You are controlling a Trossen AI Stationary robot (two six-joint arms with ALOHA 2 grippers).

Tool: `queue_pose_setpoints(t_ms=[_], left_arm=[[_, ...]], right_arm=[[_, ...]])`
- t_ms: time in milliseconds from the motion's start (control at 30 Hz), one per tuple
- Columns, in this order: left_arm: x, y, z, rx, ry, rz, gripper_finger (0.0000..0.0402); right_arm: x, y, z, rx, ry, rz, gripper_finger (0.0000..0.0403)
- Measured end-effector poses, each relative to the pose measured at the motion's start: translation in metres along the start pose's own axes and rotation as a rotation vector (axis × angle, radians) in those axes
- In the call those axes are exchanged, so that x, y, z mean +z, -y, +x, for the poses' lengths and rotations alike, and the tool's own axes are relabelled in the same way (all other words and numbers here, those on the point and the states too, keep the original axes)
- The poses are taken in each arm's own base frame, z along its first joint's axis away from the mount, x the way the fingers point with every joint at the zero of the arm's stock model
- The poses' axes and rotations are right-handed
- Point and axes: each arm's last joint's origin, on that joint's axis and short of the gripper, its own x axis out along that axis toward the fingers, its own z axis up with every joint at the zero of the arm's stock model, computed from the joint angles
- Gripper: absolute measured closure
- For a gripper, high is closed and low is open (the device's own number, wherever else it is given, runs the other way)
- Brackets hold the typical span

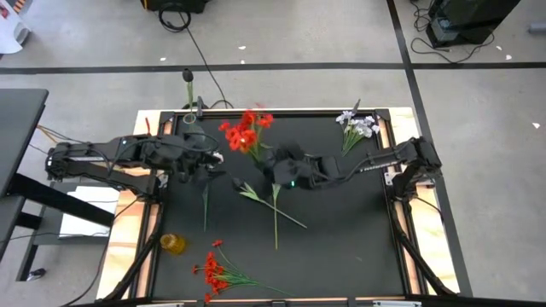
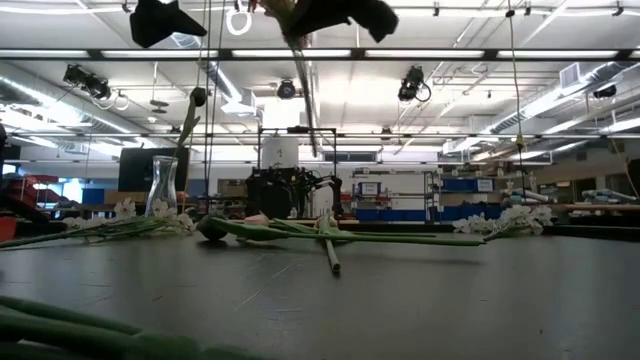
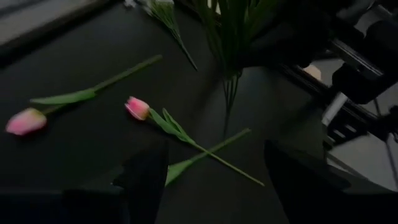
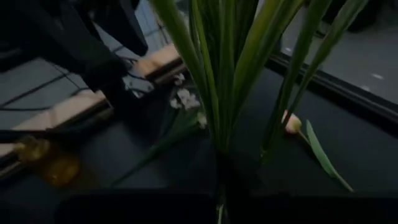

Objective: Sort flowers into vase by color
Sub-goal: Put the red flowers into the transparent vase

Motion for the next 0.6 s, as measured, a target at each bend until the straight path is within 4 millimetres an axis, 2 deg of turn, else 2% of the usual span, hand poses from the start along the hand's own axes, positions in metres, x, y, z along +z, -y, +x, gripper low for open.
queue_pose_setpoints(t_ms=[300, 600], left_arm=[[0.004, 0.002, 0.003, 0.021, 0.056, 0.048, 0.0130], [0.028, 0.007, 0.003, 0.031, 0.306, 0.142, 0.0130]], right_arm=[[0.043, 0.026, 0.016, 0.151, 0.143, -0.069, 0.0390], [0.087, 0.064, 0.021, 0.436, 0.264, -0.093, 0.0390]])
